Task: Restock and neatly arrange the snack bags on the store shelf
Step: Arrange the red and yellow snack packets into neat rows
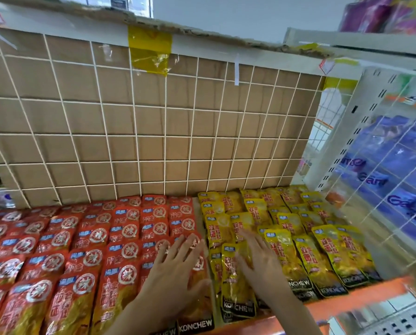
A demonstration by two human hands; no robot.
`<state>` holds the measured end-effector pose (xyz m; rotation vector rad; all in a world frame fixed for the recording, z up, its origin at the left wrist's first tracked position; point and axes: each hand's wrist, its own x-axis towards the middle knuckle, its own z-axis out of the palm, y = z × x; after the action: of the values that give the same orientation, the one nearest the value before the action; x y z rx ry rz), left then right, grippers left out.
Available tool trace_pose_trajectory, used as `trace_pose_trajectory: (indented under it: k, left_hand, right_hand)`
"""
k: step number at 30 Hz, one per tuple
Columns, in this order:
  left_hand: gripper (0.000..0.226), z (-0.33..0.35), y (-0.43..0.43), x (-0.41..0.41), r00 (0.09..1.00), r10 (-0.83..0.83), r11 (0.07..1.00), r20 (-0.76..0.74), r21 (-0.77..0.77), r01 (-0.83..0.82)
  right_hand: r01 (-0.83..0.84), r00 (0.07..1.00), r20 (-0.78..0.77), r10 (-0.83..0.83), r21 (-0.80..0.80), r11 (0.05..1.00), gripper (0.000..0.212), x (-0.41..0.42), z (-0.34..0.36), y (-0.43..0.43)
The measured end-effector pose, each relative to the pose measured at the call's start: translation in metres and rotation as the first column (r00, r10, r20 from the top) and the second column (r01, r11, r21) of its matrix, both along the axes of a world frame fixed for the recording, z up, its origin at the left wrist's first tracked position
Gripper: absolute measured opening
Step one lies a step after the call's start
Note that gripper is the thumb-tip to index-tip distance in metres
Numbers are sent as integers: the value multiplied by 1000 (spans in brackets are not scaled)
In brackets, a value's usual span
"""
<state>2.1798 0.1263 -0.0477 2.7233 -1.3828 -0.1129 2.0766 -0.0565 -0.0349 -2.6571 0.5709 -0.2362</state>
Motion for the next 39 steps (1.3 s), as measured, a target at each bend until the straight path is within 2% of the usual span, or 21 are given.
trace_pose_trajectory:
  k: [2,3,5,7,10,17,21,23,25,29,31,35,37,39]
  left_hand:
    - [73,5,-6,-2,998,64,998,14,3,-64]
    - [72,6,-8,-4,996,92,995,3,27,-92]
    - [68,4,-14,-11,991,121,991,-49,68,-118]
    - [67,-6,-16,-15,992,109,988,-57,119,-101]
    - [66,-10,-16,-15,991,110,989,-80,110,-101]
    - [68,-12,-15,-21,989,143,988,27,59,-144]
    - [62,-5,-16,-14,975,218,970,-36,-106,-220]
    - [67,8,-25,-5,966,233,941,-117,-225,-254]
    - [65,17,-34,8,963,242,917,-118,-296,-267]
    - [53,28,-61,39,970,227,915,-86,-323,-243]
    - [42,27,-73,55,971,216,924,-101,-301,-237]
    - [36,23,-85,74,972,188,957,-142,-196,-214]
    - [29,23,-88,80,965,194,954,-177,-197,-228]
    - [24,21,-90,86,956,193,945,-222,-221,-242]
  right_hand:
    - [-35,999,22,35,3,999,98,4,1,-12]
    - [-60,998,14,60,0,998,89,7,4,-17]
    - [-124,992,-25,124,4,992,59,10,10,-29]
    - [-163,986,-40,164,26,986,48,13,14,-42]
    - [-243,970,8,243,47,969,49,19,16,-58]
    - [-379,926,17,378,39,925,51,36,14,-77]
    - [-395,918,-12,396,34,918,51,43,14,-78]
    - [-402,915,-23,402,28,915,50,49,15,-78]
    - [-398,916,-46,399,17,917,50,57,17,-80]
    - [-360,929,-94,358,-3,933,48,82,22,-87]
    - [-344,934,-113,340,-20,939,44,99,22,-89]
    - [-314,941,-157,300,-76,946,33,126,22,-87]
    - [-280,946,-183,266,-54,958,30,139,20,-86]
    - [-231,954,-189,234,41,972,24,149,17,-88]
